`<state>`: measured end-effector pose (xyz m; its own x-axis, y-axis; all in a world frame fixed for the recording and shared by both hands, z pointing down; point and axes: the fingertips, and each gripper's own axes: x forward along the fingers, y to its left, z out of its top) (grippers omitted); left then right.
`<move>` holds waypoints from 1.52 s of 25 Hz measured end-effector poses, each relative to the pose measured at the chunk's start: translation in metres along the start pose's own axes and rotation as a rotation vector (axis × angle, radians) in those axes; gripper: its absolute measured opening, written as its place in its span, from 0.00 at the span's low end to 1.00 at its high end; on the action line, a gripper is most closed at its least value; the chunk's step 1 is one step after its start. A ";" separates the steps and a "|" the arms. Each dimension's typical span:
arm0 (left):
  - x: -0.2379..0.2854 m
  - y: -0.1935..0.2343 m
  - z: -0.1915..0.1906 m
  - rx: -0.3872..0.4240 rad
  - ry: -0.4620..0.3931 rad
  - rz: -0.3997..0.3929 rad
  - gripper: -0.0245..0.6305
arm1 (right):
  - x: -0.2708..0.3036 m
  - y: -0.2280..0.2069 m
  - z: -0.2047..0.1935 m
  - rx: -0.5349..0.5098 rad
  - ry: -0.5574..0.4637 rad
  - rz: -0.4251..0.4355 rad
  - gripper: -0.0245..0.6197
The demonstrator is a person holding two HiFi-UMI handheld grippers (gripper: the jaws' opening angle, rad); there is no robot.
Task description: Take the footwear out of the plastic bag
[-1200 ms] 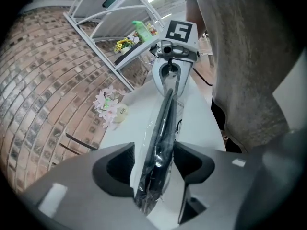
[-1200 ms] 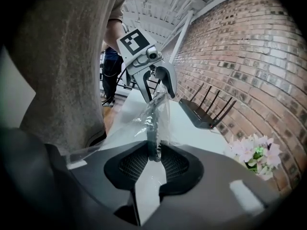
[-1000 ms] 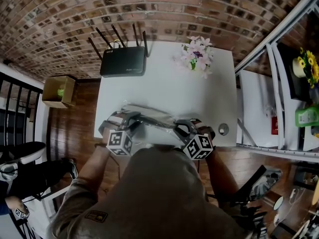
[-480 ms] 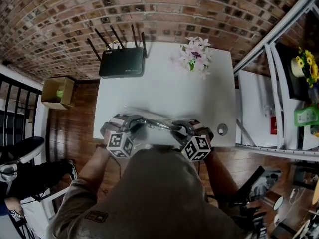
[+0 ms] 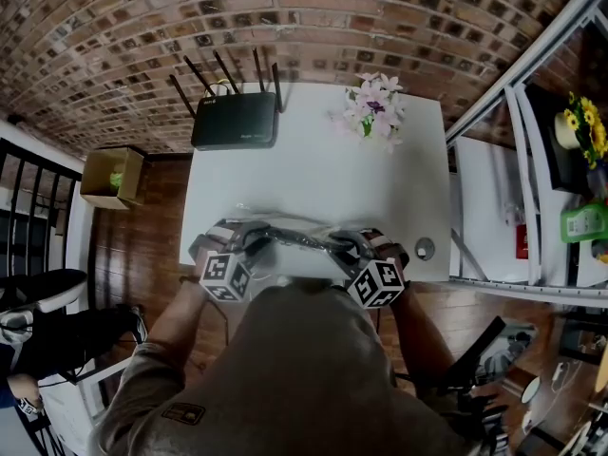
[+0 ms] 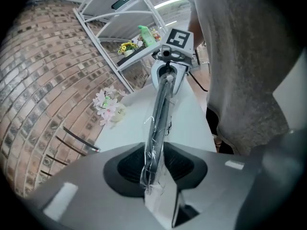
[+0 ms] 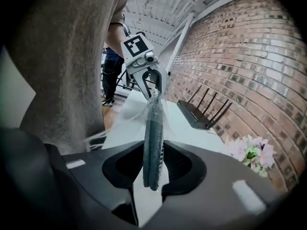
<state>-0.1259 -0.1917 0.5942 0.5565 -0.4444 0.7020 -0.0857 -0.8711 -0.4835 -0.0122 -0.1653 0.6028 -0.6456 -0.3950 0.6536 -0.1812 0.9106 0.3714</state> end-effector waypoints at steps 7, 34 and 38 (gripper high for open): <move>0.002 0.000 -0.010 -0.027 0.020 -0.007 0.29 | -0.008 0.002 -0.008 0.033 0.003 -0.005 0.23; 0.003 0.005 -0.001 0.040 0.048 -0.030 0.19 | -0.027 -0.010 -0.005 0.021 -0.019 -0.040 0.24; 0.003 -0.001 0.004 0.050 0.033 -0.038 0.19 | -0.023 -0.007 -0.007 0.022 0.007 -0.014 0.29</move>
<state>-0.1209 -0.1914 0.5950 0.5313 -0.4181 0.7368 -0.0228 -0.8765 -0.4809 0.0093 -0.1639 0.5901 -0.6378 -0.4088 0.6528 -0.2064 0.9073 0.3665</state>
